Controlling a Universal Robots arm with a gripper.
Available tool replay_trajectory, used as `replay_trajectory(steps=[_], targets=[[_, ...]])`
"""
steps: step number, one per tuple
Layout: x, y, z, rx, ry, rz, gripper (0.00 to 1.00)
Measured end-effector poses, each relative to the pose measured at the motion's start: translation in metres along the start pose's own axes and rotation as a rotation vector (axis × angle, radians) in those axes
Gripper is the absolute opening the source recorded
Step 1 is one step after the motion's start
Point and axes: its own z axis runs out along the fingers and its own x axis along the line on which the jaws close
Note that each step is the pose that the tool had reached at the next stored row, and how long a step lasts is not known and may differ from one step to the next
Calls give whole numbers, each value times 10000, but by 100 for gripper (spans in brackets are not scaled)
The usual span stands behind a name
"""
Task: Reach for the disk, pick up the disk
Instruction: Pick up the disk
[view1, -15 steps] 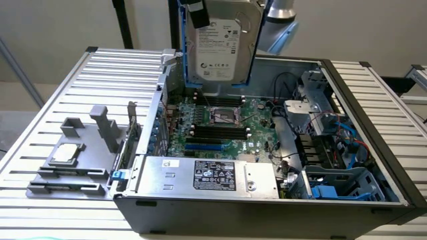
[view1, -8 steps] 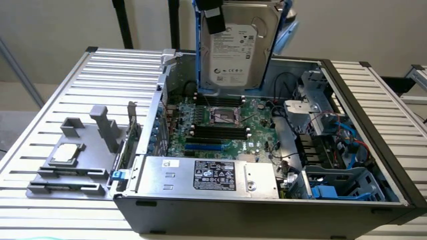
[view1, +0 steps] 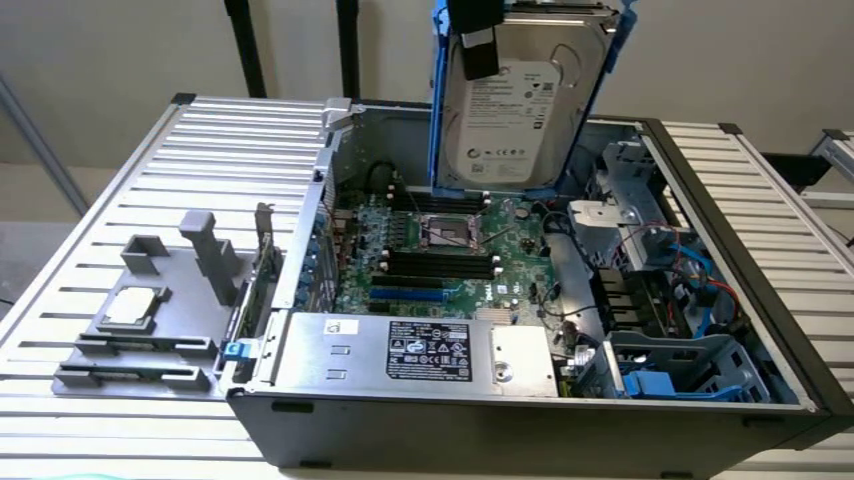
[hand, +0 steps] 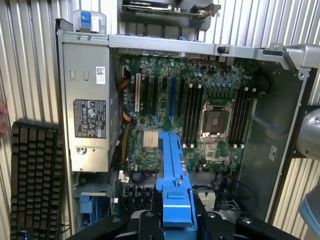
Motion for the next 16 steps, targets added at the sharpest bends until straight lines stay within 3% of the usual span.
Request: replay_trajectory(steps=[8, 16], targets=[[127, -344, 94, -5, -2, 1, 33], [293, -670, 177, -87, -1, 11, 33]])
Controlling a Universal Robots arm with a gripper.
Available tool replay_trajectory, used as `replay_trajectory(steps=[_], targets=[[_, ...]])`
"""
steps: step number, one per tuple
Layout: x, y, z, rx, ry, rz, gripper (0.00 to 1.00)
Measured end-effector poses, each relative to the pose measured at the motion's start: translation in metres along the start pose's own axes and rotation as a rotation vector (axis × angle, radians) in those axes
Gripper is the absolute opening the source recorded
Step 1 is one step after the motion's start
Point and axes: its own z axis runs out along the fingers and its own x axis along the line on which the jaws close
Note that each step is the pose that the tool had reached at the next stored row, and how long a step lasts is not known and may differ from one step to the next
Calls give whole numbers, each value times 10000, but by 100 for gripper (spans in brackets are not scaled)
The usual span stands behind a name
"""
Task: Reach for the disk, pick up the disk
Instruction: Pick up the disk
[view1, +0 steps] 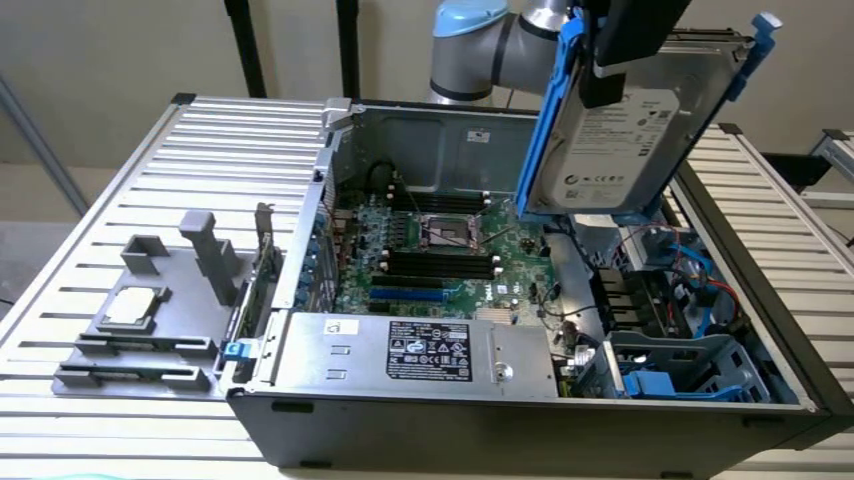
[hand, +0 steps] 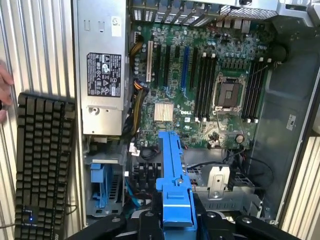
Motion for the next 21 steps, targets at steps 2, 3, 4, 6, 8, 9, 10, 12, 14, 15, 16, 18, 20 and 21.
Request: replay_trajectory(steps=[2, 3, 4, 6, 8, 9, 10, 12, 14, 15, 16, 18, 20, 21], targets=[[47, -67, 15, -33, 2, 3, 33], [72, -98, 22, -51, 4, 4, 33], [100, -129, 28, -73, 7, 6, 33], [153, -183, 38, -117, 16, 7, 33], [208, -238, 49, -153, 22, 11, 33], [235, -266, 54, -168, 24, 10, 33], [264, -295, 60, -181, 24, 11, 33], [322, -354, 71, -202, 26, 14, 33], [378, -411, 82, -221, 26, 15, 33], [407, -440, 88, -231, 26, 17, 33], [435, -469, 93, -240, 26, 18, 33], [492, -528, 105, -257, 28, 19, 33], [549, -588, 117, -267, 27, 20, 33], [578, -618, 124, -270, 27, 22, 33]])
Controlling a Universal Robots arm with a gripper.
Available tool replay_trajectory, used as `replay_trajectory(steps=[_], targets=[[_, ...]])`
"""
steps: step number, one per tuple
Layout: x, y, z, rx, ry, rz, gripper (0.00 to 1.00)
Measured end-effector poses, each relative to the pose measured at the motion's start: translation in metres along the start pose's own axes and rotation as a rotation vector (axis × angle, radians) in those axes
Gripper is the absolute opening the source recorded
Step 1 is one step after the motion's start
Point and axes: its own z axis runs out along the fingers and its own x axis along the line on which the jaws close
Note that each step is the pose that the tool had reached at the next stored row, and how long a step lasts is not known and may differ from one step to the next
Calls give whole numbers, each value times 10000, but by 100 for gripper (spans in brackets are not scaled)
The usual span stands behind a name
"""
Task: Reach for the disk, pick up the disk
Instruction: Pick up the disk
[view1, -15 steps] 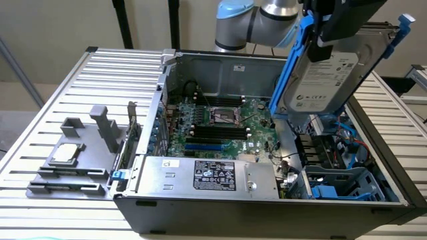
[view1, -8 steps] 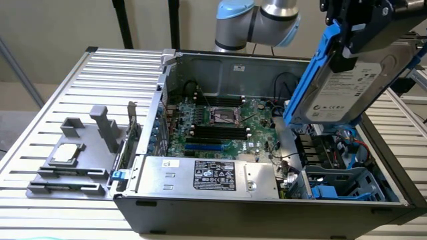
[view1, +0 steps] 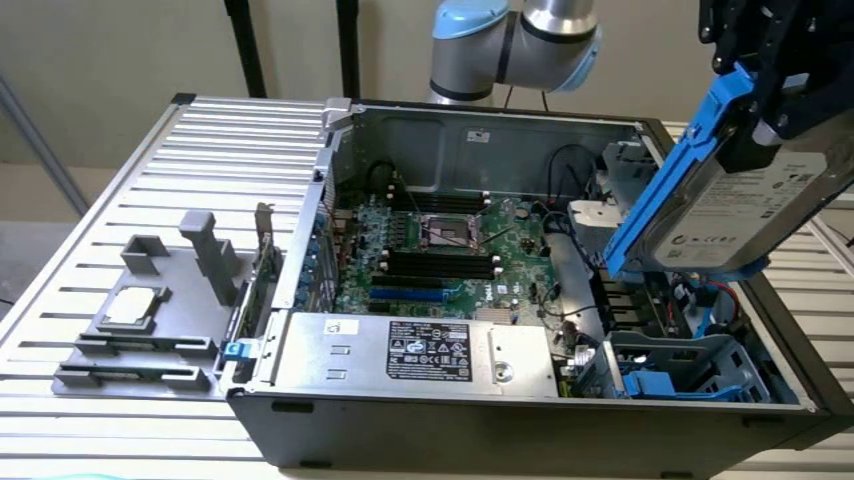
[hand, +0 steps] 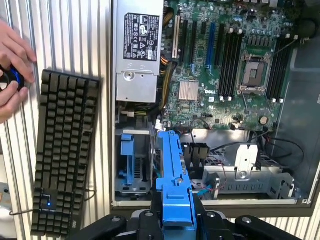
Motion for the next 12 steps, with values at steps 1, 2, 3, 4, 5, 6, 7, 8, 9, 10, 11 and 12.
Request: replay_trajectory(steps=[1, 2, 3, 4, 5, 6, 7, 8, 9, 10, 11, 12], targets=[[26, -28, 5, -3, 0, 0, 33], [57, -60, 12, -5, 0, 0, 33], [84, -88, 18, -7, -1, 0, 33], [110, -110, 22, -8, -1, 0, 33], [130, -123, 24, -9, 1, 0, 33], [147, -132, 28, -9, 3, -1, 33], [160, -139, 33, -8, 5, -1, 33], [170, -145, 41, -5, 7, -3, 33], [179, -148, 55, 5, 6, -2, 33], [185, -152, 70, 21, 9, -3, 33], [189, -157, 86, 38, 13, -2, 33], [193, -161, 104, 55, 15, 2, 33]])
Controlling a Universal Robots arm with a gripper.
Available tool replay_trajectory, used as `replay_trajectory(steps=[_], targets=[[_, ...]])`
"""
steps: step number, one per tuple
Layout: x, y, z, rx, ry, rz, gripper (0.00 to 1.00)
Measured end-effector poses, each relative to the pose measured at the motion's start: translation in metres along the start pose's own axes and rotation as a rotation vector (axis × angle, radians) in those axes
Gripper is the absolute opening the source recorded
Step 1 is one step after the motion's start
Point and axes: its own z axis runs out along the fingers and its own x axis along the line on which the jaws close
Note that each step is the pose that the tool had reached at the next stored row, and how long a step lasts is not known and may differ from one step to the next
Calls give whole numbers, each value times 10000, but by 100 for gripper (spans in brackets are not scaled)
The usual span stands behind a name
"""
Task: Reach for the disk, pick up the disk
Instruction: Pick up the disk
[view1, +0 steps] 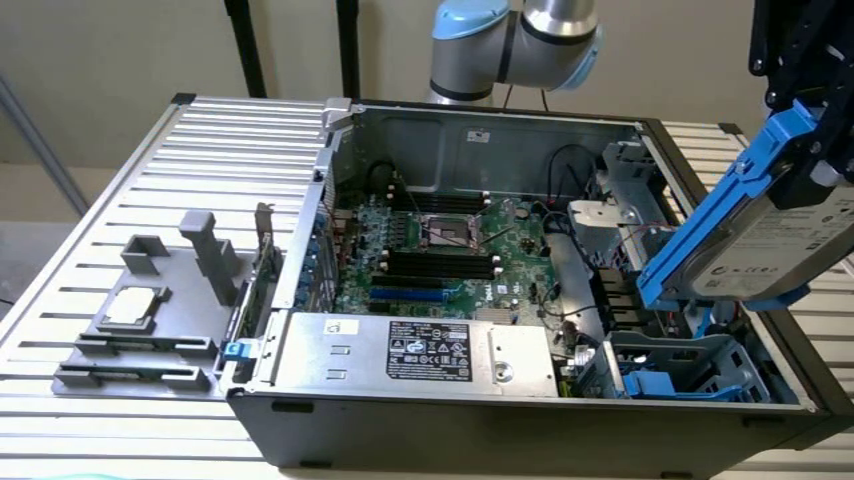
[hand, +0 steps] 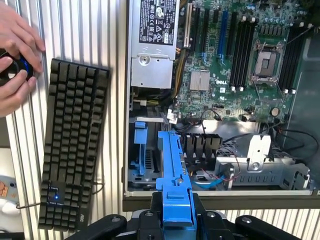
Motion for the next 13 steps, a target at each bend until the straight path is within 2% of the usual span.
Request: replay_trajectory(steps=[6, 13], targets=[[12, -24, 89, 61, 41, 88, 33], [12, -30, 92, 63, 55, 100, 33]])
